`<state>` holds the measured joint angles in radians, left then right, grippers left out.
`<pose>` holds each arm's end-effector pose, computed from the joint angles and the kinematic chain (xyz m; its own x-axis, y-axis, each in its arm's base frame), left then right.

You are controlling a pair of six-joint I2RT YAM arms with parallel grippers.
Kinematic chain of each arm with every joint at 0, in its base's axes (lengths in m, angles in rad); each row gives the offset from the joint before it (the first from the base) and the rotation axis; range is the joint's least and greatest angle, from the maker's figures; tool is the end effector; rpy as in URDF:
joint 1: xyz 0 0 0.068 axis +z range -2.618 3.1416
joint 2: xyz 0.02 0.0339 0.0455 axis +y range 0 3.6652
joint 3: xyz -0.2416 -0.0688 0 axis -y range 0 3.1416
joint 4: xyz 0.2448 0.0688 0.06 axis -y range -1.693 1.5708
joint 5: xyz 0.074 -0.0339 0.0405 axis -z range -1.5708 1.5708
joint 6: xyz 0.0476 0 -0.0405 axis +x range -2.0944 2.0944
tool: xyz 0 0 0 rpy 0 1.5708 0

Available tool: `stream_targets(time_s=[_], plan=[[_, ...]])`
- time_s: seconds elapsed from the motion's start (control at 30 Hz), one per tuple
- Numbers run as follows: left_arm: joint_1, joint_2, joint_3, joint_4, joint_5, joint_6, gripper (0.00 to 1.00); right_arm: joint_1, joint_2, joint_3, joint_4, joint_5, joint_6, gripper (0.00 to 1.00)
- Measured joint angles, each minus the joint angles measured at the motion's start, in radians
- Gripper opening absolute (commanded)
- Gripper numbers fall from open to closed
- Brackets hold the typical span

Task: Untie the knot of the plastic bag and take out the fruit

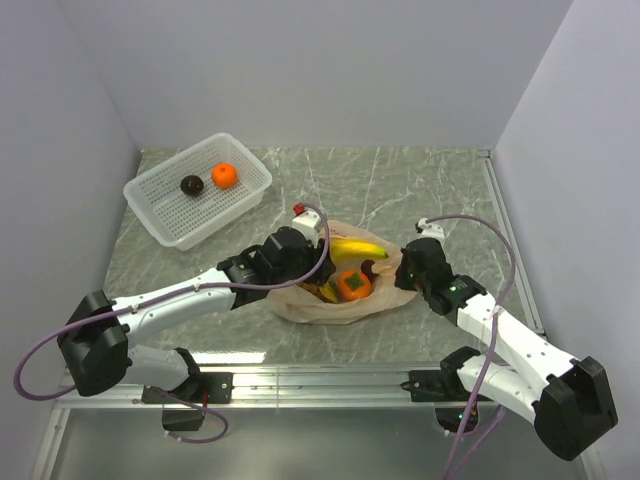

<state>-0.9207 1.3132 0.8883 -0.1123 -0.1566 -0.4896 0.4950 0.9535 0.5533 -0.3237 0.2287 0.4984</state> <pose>0.1937 -0.2424 0.2390 -0.6050 0.0282 -0.7957 0.4767 0.8133 -0.3336 0.1980 0.0946 0.1907 -0.6616 0.1719 -0.7299 0.0035 0.9741 0.2263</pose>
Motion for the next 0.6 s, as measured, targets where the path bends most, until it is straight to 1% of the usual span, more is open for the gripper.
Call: stream_targets(time_s=[0.13, 0.27, 0.47, 0.6], plan=[[0.0, 0.013, 0.0, 0.089, 0.124, 0.036, 0.21, 0.012, 0.0, 0.002, 0.011, -0.067, -0.007, 0.01], [0.0, 0.03, 0.004, 0.146, 0.184, 0.055, 0.21, 0.052, 0.002, 0.013, 0.013, -0.086, -0.013, 0.02], [0.011, 0.03, 0.034, 0.154, 0.148, 0.046, 0.2, 0.061, -0.01, 0.019, 0.023, -0.053, 0.006, 0.02], [0.06, 0.03, 0.1, 0.135, 0.143, 0.025, 0.21, 0.068, -0.035, 0.018, 0.058, -0.037, 0.021, 0.02]])
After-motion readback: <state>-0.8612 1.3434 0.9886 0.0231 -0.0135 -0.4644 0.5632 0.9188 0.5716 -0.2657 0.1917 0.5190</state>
